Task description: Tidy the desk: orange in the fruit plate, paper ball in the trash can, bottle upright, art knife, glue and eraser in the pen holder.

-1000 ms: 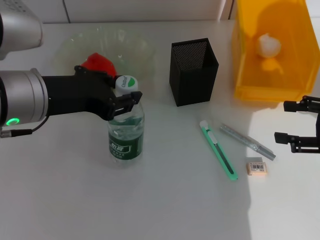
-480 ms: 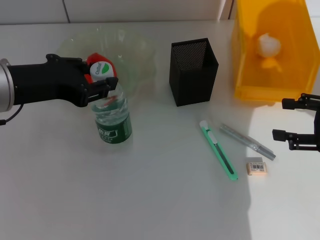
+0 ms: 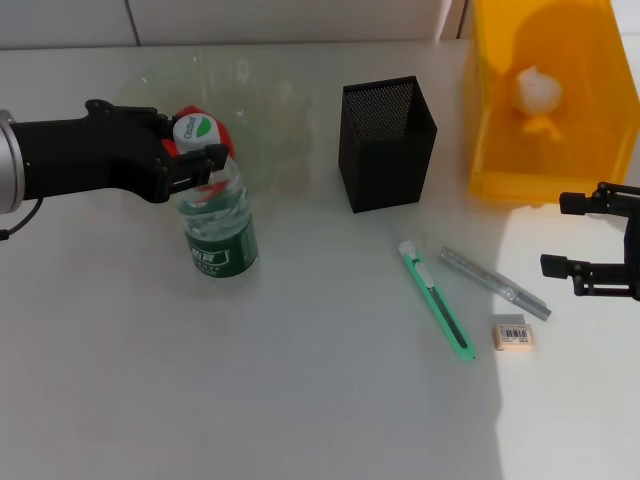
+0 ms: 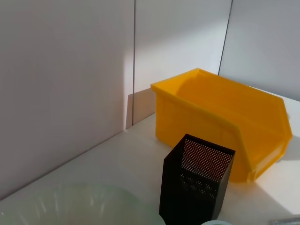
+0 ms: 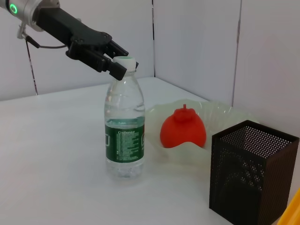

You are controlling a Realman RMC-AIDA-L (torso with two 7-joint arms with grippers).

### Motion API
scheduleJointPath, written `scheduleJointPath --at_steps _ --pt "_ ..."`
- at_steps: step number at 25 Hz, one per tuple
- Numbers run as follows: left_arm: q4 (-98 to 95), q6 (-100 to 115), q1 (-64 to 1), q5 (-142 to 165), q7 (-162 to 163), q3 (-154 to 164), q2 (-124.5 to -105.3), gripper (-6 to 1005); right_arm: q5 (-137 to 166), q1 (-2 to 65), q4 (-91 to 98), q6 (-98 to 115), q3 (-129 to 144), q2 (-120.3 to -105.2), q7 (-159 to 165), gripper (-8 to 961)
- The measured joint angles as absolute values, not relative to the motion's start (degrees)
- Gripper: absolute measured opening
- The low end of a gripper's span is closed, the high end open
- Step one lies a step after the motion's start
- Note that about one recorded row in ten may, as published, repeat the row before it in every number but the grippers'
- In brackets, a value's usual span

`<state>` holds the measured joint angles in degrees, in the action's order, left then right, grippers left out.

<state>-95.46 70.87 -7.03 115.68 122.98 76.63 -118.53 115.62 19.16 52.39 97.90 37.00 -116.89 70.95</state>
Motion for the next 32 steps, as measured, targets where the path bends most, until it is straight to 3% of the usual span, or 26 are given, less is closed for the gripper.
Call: scheduleJointPath --at_steps 24,29,32 --pt "-96.0 68.8 -6.5 111.8 120.5 77.1 -118.74 564 115.9 19.3 52.7 97.9 36.7 -116.38 70.6 789" --pt "-101.5 67.6 -5.0 108.9 118.6 76.8 -118.68 797 115.9 19.5 53.2 97.8 36.6 -116.3 71.7 789" --pt "-101.9 67.6 -3.8 101.4 110.6 78.5 -118.71 797 115.9 19.6 54.0 97.8 36.5 -116.32 73.0 789"
